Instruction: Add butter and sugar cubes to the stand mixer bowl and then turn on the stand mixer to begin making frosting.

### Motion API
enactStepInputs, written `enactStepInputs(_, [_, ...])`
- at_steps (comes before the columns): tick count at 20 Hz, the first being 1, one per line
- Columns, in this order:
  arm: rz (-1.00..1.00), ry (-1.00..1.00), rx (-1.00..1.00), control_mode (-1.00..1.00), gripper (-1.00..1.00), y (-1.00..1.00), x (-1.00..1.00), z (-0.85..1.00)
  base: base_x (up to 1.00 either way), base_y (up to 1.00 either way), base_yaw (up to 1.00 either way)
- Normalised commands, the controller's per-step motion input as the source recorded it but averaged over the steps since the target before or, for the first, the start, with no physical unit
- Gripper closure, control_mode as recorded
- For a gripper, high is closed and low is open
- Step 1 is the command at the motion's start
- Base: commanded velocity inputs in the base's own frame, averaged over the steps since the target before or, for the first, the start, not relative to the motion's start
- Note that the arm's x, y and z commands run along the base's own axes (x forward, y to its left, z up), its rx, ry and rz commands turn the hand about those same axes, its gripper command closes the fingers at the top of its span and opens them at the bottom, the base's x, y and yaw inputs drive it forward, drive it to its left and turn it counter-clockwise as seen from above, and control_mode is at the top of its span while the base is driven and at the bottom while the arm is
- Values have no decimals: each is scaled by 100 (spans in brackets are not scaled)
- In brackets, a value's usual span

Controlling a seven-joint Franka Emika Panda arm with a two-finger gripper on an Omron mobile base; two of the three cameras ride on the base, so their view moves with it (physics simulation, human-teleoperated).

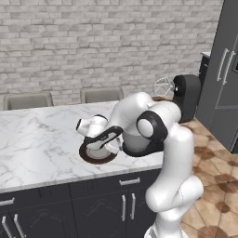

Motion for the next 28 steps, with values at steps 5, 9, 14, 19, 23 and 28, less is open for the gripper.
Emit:
enactStepInputs(5, [0,0,0,-100,-100,0,21,-10,0,0,0])
enactStepInputs(9, [0,0,0,-100,-100,0,23,-8,0,0,0])
enactStepInputs(14, [0,0,0,-100,-100,0,18,-11,0,0,0])
enactStepInputs(19, [0,0,0,-100,-100,0,13,-12,0,0,0])
enactStepInputs(23, [0,0,0,-100,-100,1,8,-17,0,0,0])
enactStepInputs(28, [0,0,0,-100,-100,4,13,-16,0,0,0])
